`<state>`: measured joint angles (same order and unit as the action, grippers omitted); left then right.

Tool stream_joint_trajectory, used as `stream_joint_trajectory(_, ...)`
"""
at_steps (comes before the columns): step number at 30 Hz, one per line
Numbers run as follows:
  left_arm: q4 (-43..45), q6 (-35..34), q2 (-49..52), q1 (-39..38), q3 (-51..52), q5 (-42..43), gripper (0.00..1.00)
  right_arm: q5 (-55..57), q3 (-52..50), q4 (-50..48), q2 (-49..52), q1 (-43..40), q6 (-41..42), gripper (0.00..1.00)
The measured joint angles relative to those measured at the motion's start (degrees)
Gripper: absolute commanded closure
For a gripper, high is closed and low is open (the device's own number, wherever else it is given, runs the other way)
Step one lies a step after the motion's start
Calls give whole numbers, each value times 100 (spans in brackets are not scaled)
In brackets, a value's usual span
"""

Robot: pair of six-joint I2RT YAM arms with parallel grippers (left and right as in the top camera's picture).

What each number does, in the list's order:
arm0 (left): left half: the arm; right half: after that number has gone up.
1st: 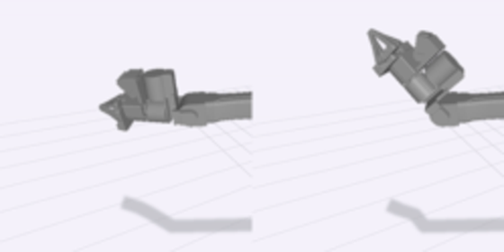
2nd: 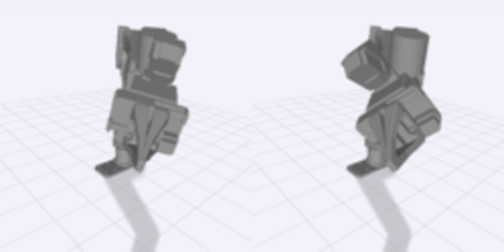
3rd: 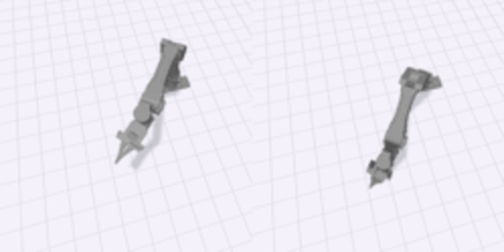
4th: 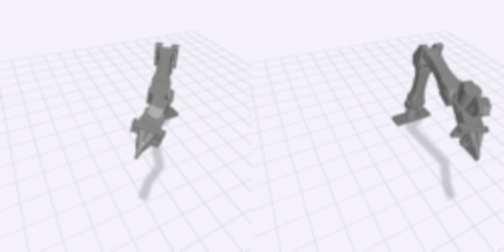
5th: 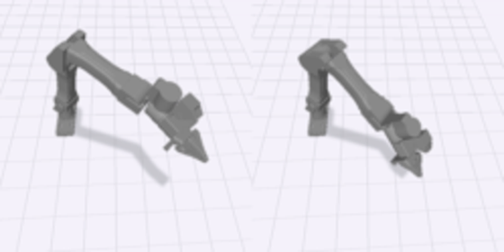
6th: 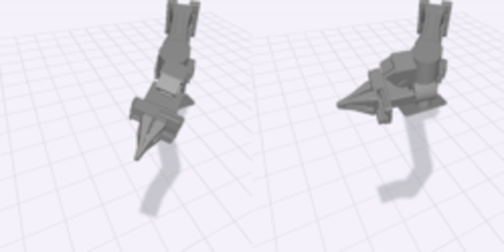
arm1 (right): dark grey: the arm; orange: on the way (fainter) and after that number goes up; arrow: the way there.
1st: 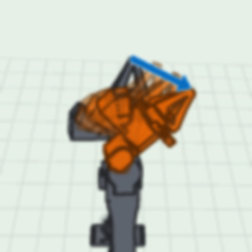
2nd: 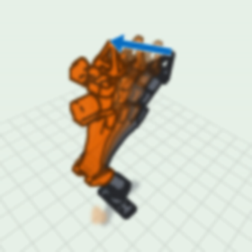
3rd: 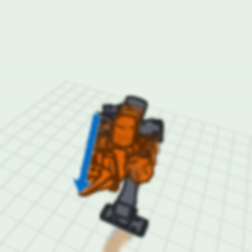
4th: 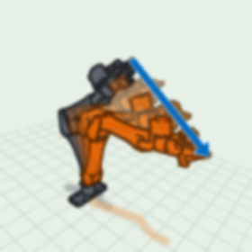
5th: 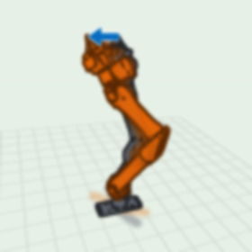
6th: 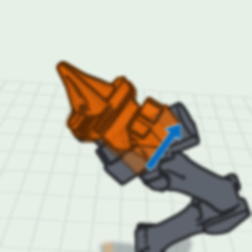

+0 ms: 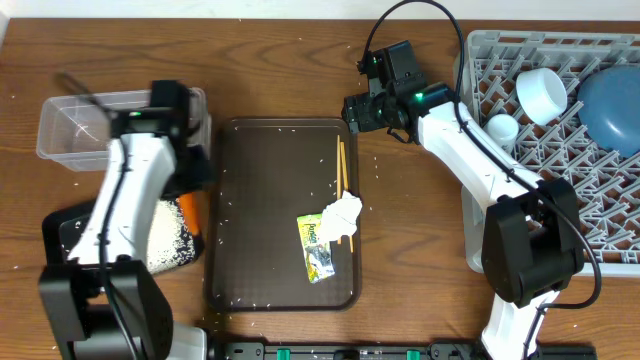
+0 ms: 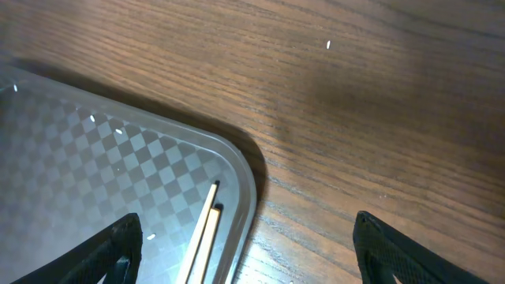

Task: Sort waste into correct bins and load items into the dishwasher rack
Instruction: 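Carry the carrot left and drop it onto the black rice tray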

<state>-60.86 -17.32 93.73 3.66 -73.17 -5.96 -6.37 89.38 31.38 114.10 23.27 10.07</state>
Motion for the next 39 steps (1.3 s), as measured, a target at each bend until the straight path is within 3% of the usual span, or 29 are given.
stream_joint_trajectory(13, 1344, -1172, 17, 2487, 1539, -177, 93, 0, 0, 44, 0, 2, 0, 20)
stream_joint_trajectory(22, 1478, -1340, 22, 2662, 1755, -173, 58, 0, 0, 35, 0, 9, 2, 20)
stream_joint_trajectory(26, 1447, -1309, 22, 2662, 1751, -177, 14, 0, 0, 28, 0, 9, 2, 20)
stream_joint_trajectory(27, 1432, -1292, 22, 2662, 1729, -177, 8, 0, 0, 31, 0, 9, 2, 20)
stream_joint_trajectory(33, 1272, -1257, 2, 2660, 1381, -85, 8, 0, 0, 26, 0, 9, 2, 20)
stream_joint_trajectory(39, 1270, -562, -487, 2238, 1213, 660, 8, 0, 0, -17, 0, 9, 0, 18)
